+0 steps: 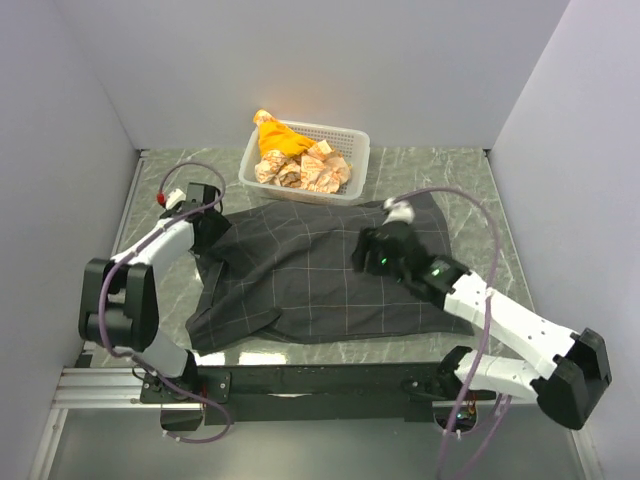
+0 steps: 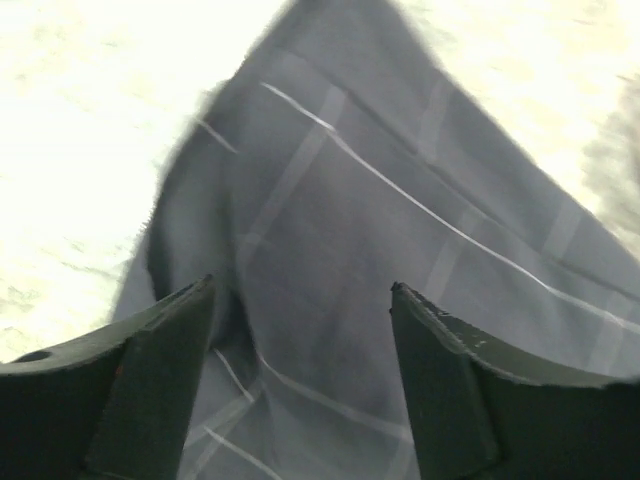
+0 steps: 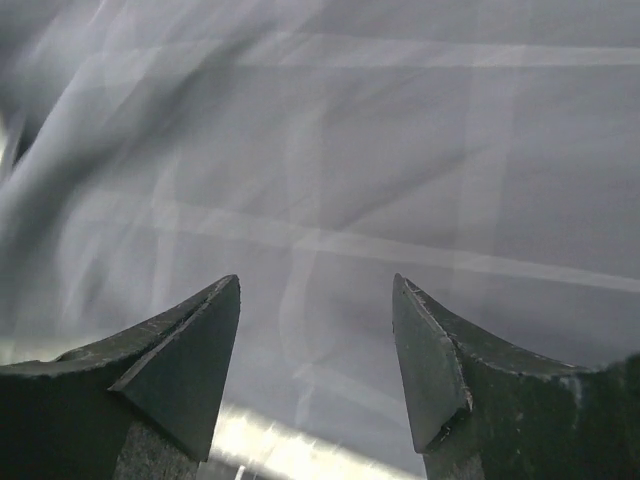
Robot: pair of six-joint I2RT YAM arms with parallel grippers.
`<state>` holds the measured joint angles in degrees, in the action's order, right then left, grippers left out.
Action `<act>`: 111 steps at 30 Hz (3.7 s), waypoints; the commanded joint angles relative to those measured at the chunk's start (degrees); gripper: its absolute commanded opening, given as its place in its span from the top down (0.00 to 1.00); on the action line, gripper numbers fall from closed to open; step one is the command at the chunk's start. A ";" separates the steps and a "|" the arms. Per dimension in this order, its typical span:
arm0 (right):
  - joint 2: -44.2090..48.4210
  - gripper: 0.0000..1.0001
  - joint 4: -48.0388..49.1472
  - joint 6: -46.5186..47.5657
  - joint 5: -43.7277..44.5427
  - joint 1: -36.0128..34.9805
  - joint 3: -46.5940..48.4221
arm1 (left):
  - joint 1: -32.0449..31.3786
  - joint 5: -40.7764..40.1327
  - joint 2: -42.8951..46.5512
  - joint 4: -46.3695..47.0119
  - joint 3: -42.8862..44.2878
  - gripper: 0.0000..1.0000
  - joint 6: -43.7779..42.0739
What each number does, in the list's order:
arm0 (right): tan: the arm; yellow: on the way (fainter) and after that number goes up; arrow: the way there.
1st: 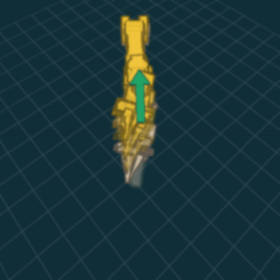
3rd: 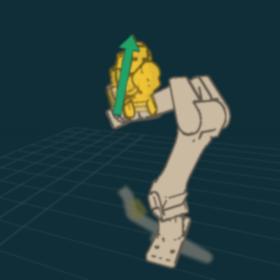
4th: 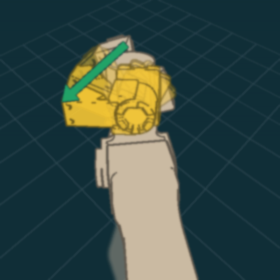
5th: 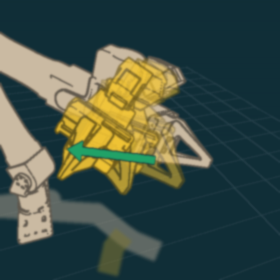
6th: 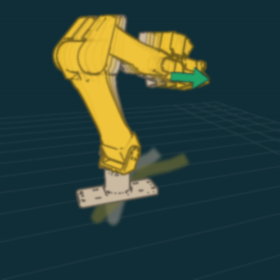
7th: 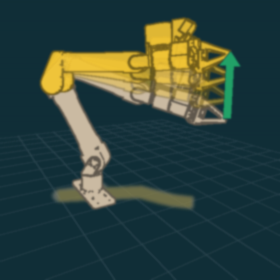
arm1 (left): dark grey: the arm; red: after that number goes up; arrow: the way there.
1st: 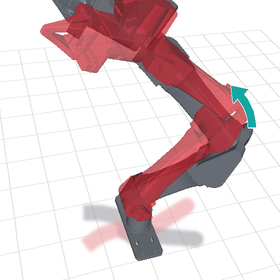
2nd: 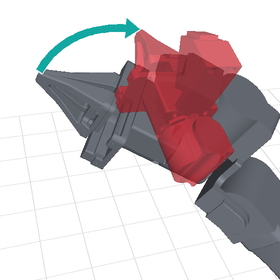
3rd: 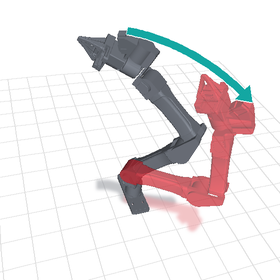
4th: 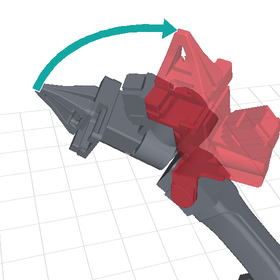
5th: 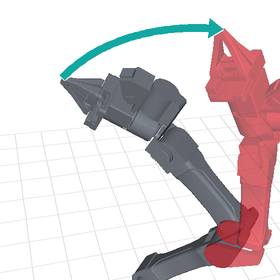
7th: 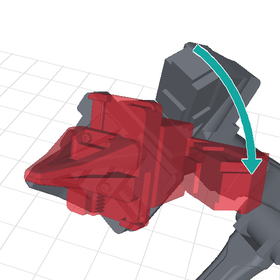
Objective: Put the pillow into the pillowcase
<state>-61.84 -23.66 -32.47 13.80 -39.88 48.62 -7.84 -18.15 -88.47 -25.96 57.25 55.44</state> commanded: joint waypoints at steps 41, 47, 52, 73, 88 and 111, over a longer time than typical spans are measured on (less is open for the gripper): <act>-48.80 0.45 26.65 11.11 9.48 -38.96 17.38 | 16.36 10.85 -33.08 1.78 39.78 0.99 -10.35; -51.97 0.66 25.60 11.99 8.44 -38.96 20.81 | 16.80 11.65 -33.88 2.05 40.30 0.99 -10.88; -48.56 1.00 24.54 10.41 8.61 -39.13 15.92 | 17.41 12.35 -34.40 1.87 41.79 0.99 -11.23; -41.34 0.60 24.54 11.81 3.69 -47.57 17.46 | 21.02 16.13 -32.91 0.21 44.44 0.73 -11.94; -19.84 0.36 7.50 -3.47 13.44 -25.62 11.42 | 16.90 14.29 -9.11 2.66 23.01 0.20 -7.37; -22.09 0.30 11.62 -14.90 1.49 -19.35 -5.39 | -19.06 -2.14 17.17 4.08 -18.14 0.53 4.42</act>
<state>-80.49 -7.73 -41.23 24.62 -53.60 42.22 -26.17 -16.91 -76.03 -15.07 43.05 58.41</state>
